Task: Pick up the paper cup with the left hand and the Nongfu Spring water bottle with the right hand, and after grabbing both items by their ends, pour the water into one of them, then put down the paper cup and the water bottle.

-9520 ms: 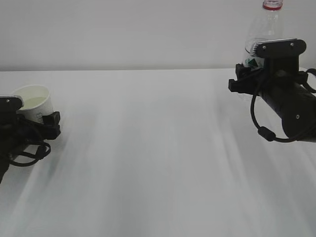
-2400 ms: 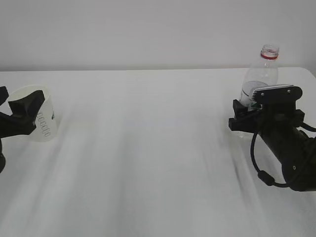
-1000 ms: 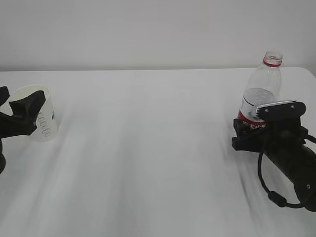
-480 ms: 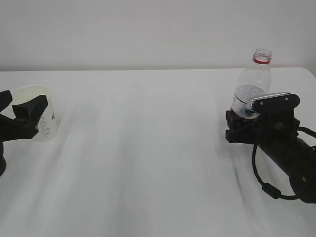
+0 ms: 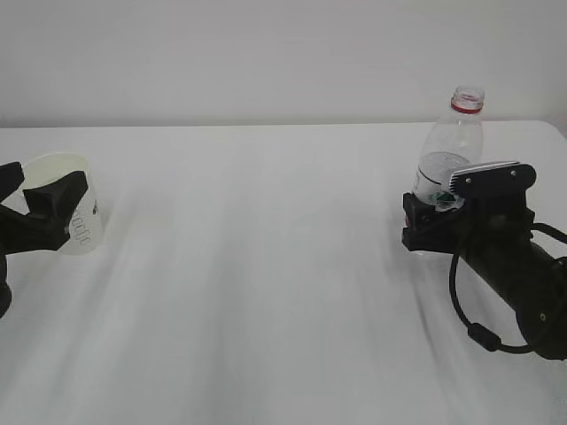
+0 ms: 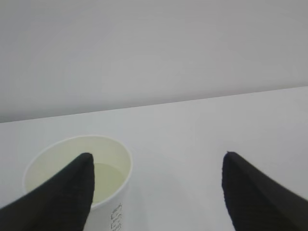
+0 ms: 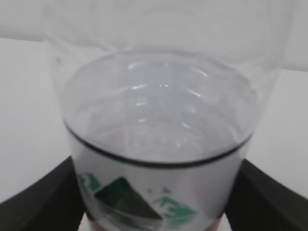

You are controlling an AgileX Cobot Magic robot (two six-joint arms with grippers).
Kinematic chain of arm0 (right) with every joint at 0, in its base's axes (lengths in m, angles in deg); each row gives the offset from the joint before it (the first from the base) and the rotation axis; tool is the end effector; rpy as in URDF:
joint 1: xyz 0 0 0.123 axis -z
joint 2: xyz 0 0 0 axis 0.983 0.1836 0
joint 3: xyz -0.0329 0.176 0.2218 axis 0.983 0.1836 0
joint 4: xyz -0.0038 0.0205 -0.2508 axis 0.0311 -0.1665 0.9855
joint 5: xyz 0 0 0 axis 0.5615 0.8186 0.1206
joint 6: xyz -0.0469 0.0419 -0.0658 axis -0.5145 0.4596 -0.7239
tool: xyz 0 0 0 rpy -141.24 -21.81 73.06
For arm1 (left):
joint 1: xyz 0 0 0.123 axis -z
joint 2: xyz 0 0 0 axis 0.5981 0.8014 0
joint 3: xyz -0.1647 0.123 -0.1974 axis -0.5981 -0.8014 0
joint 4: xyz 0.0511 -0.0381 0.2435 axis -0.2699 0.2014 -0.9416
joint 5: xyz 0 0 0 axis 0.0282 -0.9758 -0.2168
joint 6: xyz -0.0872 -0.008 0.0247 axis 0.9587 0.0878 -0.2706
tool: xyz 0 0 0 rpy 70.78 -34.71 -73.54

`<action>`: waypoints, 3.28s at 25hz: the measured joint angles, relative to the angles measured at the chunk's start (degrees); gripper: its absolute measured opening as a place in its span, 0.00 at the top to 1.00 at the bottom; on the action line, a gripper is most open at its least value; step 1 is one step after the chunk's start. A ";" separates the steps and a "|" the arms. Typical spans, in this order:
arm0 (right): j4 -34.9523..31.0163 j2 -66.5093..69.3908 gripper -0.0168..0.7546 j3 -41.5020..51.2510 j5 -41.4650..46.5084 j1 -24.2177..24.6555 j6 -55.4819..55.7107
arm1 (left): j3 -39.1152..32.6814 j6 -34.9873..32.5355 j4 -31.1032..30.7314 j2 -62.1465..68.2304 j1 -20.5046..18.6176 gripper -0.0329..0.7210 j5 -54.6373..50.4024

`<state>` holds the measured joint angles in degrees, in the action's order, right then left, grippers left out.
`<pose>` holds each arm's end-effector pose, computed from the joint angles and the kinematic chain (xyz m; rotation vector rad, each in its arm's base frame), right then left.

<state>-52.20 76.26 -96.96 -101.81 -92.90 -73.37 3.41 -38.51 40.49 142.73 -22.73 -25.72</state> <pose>0.3232 0.0674 0.0861 -0.1838 1.7990 0.0317 0.2379 -0.0586 0.1695 0.1641 1.6631 -0.2111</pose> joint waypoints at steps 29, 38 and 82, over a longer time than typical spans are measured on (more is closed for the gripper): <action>0.26 -5.94 0.19 -1.73 0.00 0.00 2.05 | 0.00 0.00 -0.40 0.00 0.00 0.17 0.00; 0.95 -11.56 0.19 0.57 0.04 0.00 2.05 | 0.00 0.00 -0.40 0.00 0.00 0.17 -0.08; 4.05 -51.26 0.19 3.41 42.08 0.00 -2.72 | -0.54 0.00 -0.40 -24.08 0.00 0.17 -19.61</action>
<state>-48.15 25.00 -93.55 -59.73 -92.90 -76.09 2.87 -38.51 40.08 118.65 -22.73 -45.33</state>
